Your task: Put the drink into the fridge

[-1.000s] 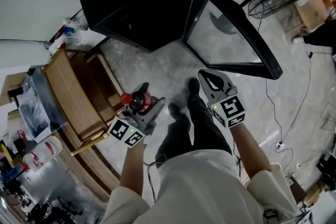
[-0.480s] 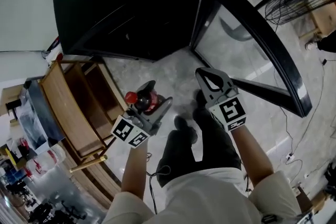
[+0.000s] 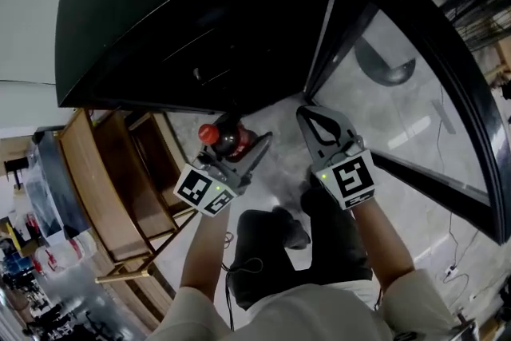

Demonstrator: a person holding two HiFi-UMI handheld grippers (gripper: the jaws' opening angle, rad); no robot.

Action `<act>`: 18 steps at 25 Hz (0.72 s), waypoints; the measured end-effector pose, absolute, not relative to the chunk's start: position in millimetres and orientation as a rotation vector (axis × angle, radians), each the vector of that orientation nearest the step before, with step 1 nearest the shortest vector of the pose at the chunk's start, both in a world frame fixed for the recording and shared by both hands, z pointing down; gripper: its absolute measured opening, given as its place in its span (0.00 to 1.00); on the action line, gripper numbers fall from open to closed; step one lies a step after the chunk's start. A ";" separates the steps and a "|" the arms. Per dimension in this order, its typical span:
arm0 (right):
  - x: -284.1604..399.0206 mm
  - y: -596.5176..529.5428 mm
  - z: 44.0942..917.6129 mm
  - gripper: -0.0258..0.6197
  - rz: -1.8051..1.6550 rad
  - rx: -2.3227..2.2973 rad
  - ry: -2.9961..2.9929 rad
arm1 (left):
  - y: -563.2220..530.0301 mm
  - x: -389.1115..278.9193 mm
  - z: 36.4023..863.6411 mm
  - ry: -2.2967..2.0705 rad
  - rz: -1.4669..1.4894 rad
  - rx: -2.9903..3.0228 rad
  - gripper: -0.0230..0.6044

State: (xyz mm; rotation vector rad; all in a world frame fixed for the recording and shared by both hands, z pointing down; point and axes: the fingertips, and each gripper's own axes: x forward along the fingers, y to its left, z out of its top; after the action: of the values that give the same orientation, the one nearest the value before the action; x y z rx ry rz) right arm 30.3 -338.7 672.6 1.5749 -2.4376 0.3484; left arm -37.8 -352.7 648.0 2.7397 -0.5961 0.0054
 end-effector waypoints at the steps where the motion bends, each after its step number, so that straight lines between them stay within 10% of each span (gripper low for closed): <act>1: 30.8 -345.1 678.9 0.04 0.314 1.568 -2.444 | -359.5 -34.7 656.2 -0.594 -0.002 2.730 0.52; 18: 31.0 -399.4 757.5 0.04 0.080 1.623 -2.475 | -471.3 -1.6 742.7 -0.644 -0.020 2.894 0.52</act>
State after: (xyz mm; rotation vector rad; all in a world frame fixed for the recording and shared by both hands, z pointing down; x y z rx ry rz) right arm 31.0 -399.4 757.5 1.6234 -2.4749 0.0796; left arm -1.6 -471.3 742.7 2.8937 -0.6441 -0.0198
